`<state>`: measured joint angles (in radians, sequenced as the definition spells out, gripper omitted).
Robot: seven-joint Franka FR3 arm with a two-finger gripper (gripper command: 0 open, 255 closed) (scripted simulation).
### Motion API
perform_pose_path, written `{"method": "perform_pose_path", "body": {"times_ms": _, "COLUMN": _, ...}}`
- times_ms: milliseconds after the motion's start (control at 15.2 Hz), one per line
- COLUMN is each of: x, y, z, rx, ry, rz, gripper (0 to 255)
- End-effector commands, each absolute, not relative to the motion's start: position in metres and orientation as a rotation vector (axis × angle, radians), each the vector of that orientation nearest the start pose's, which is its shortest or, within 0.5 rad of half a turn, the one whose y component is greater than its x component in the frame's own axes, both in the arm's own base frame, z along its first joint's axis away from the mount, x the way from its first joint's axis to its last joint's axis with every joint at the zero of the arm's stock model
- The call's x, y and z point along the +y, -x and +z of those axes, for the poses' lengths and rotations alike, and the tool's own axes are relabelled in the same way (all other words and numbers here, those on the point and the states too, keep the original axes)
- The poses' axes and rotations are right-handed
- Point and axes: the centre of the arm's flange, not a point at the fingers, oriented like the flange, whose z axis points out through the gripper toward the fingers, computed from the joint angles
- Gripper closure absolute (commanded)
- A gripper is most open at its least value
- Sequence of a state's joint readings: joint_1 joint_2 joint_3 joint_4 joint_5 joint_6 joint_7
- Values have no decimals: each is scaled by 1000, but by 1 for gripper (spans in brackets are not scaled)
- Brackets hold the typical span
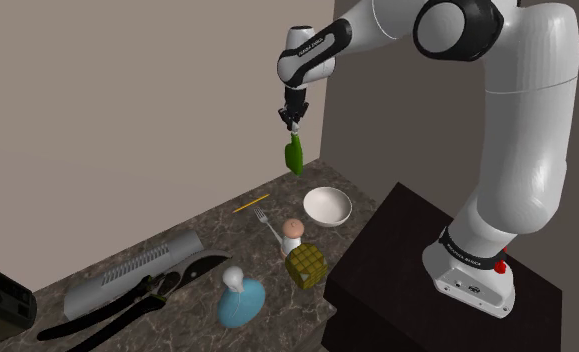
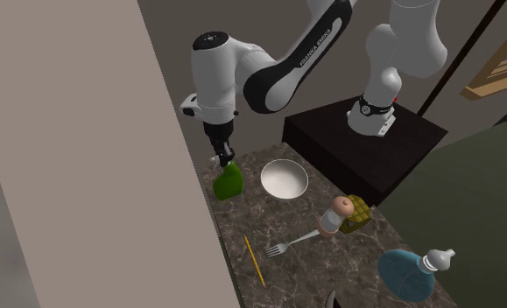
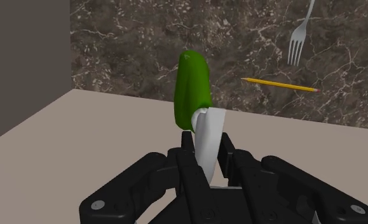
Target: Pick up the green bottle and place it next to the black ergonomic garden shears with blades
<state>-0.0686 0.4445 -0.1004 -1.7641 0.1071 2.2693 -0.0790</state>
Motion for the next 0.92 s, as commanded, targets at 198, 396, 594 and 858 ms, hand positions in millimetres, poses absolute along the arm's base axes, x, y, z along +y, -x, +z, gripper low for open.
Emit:
{"method": "perform_pose_path", "body": {"times_ms": 198, "x": -103, "y": -655, "z": 346, "rx": 225, "ry": 3098, "rz": -106, "gripper": 255}}
{"method": "perform_pose_path", "body": {"times_ms": 396, "x": -103, "y": -655, "z": 362, "rx": 225, "ry": 3098, "rz": -106, "gripper": 255}}
{"method": "perform_pose_path", "body": {"times_ms": 594, "x": -103, "y": -655, "z": 378, "rx": 225, "ry": 3098, "rz": -106, "gripper": 255}}
{"method": "perform_pose_path", "body": {"times_ms": 858, "x": -103, "y": -655, "z": 399, "rx": 225, "ry": 3098, "rz": -106, "gripper": 255}}
